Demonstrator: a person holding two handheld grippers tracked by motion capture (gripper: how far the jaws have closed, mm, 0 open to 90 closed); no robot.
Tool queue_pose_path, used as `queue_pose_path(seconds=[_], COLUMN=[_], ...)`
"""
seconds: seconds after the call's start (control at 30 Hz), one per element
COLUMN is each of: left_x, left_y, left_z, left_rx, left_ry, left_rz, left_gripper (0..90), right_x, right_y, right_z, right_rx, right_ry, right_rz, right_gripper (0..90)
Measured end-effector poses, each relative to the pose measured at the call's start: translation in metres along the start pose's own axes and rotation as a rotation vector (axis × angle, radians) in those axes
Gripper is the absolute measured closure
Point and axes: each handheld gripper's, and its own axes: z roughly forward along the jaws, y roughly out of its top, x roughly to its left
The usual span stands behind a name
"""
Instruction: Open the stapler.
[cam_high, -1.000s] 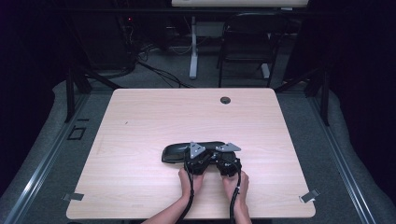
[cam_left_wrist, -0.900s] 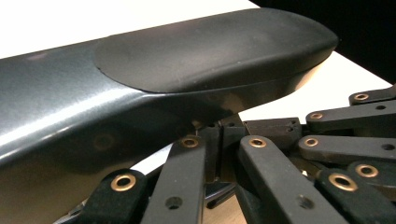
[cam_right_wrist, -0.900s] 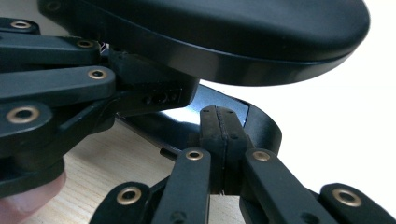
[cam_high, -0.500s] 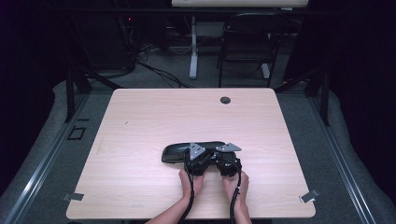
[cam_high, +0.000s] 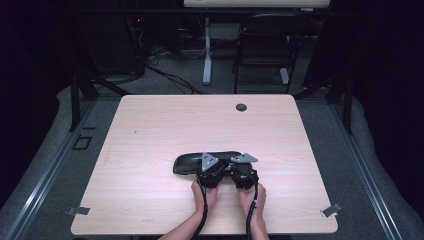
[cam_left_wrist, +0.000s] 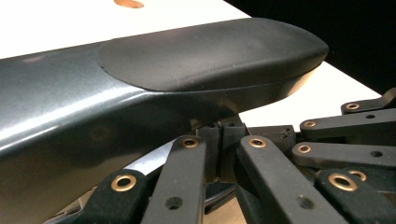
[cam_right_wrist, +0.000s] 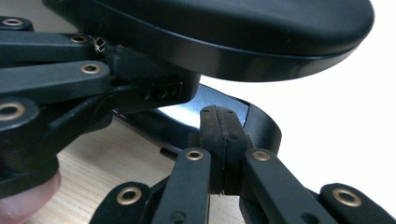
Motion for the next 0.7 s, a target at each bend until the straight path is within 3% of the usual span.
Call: queue_pose_path(seconds=[0.3,0.7], left_x=[0.0024,0.0051], left_y=[-0.0004,0.0027], left_z=[-0.0022,0.0034], left_rx=[-0.02,0.019], left_ry=[-0.011,-0.017], left_rz=[-0.014,-0.037], left_gripper=[90.0,90.0], right_x=[0.0023,0.0043], right_y=[-0.0001,0.0024], right_z=[0.0008,0.0034], right_rx=[-0.008,-0.015], right_ry=[0.003,-0.015], right_rz=[0.004,0.007], right_gripper=[90.0,90.0])
